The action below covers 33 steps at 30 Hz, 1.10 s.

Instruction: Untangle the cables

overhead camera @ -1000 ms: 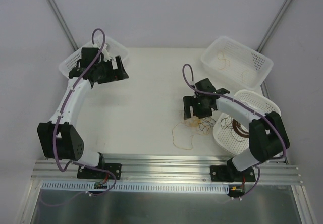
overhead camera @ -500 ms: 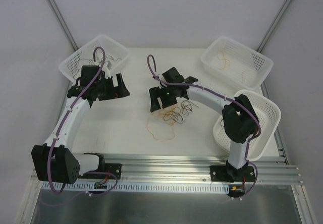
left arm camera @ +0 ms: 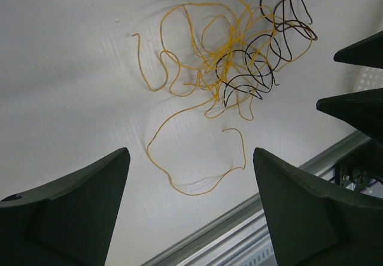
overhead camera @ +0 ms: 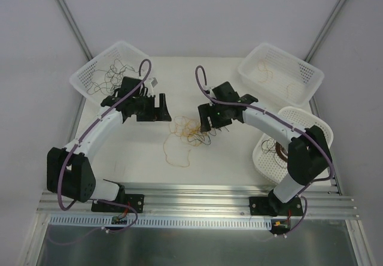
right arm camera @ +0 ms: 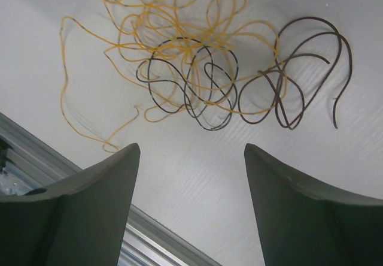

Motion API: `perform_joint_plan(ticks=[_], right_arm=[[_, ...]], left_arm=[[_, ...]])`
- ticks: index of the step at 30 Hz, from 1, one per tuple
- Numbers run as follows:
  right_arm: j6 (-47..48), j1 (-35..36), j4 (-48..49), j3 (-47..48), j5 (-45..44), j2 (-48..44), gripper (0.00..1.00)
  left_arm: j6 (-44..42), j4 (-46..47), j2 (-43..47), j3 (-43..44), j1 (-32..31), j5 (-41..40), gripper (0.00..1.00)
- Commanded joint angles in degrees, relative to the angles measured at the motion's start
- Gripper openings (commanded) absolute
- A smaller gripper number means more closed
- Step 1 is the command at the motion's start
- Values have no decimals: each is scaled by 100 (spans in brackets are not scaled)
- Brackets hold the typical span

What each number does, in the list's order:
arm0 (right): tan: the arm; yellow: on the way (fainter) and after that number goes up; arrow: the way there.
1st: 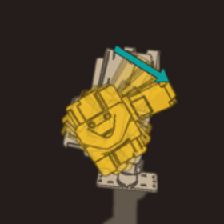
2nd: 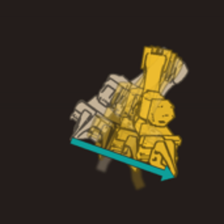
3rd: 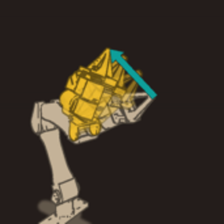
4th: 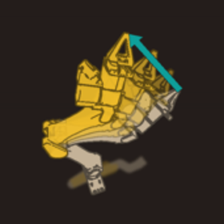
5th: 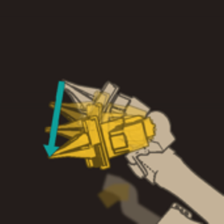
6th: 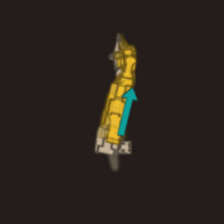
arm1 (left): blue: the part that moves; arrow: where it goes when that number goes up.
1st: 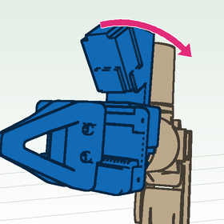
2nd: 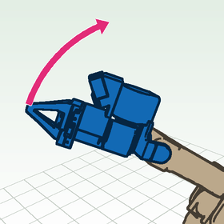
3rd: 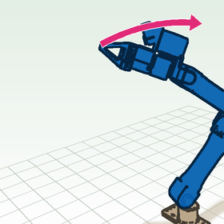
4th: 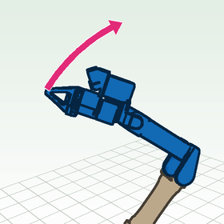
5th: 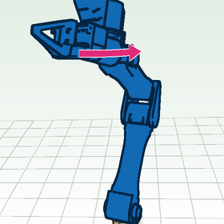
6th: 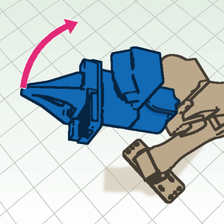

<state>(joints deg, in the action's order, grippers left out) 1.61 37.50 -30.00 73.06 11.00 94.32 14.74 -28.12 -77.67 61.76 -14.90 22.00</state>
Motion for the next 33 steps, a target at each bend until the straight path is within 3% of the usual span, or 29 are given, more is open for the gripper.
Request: perform_joint_plan(ticks=[1, 6, 9, 19, 29, 31, 33], right_arm=[[217, 12, -120, -212, -266, -283, 71], [279, 30, 335, -476, 252, -327, 53], [288, 126, 695, -564, 604, -292, 47], [173, 311, 1681, -442, 1167, 463, 45], [129, 329, 1928, -275, 1264, 1035, 38], [182, 329, 1884, -257, 1264, 992, 29], [226, 329, 1787, -257, 1273, 887, 20]], left_arm=[[169, 193, -283, 345, -285, 59, 85], [143, 280, -889, 521, -707, -47, 81], [283, 359, -1241, 583, -751, -178, 76], [591, 676, -2225, 750, -822, -187, 56], [723, 852, -2823, 829, -919, -257, 51], [723, 878, -2903, 812, -919, -328, 47], [723, 896, -2947, 794, -919, -450, 36]])
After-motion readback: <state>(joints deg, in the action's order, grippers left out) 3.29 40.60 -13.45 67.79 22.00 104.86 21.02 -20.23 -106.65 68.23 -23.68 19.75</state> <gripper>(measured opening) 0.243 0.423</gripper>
